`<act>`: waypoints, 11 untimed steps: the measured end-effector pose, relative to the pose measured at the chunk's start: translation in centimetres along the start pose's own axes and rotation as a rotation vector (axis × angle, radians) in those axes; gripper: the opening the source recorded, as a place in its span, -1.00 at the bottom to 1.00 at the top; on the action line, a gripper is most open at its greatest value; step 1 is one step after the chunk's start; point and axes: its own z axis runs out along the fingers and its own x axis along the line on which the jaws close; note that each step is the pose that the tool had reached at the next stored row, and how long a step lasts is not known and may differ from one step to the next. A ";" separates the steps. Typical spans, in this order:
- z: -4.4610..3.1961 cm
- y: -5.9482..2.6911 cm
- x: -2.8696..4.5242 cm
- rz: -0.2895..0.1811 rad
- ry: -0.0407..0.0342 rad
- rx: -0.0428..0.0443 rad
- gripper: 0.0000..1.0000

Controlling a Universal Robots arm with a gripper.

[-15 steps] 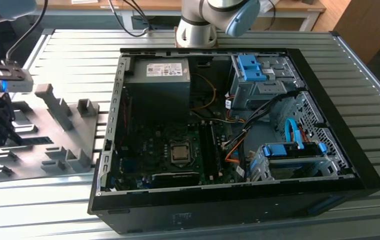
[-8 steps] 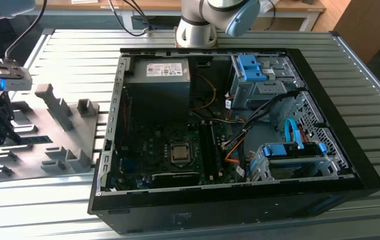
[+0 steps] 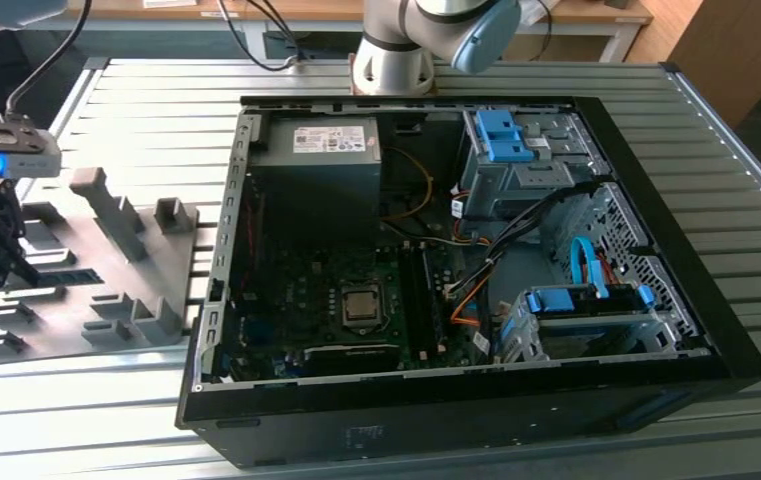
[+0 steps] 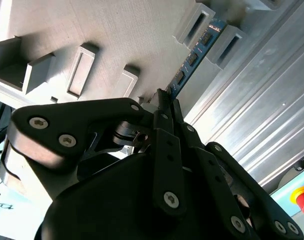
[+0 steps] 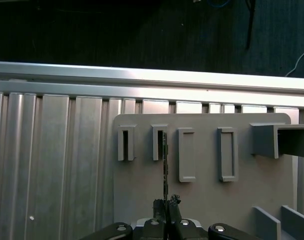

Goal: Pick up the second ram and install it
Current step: 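Pick up the second ram and move it above second insertion slot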

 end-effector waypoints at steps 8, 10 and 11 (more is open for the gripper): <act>-0.59 0.01 -0.02 0.000 0.0000 0.0000 -0.73; -0.76 0.02 -0.02 0.000 0.0000 0.0000 -0.73; -0.87 0.02 -0.02 0.000 0.0000 -0.0001 -0.73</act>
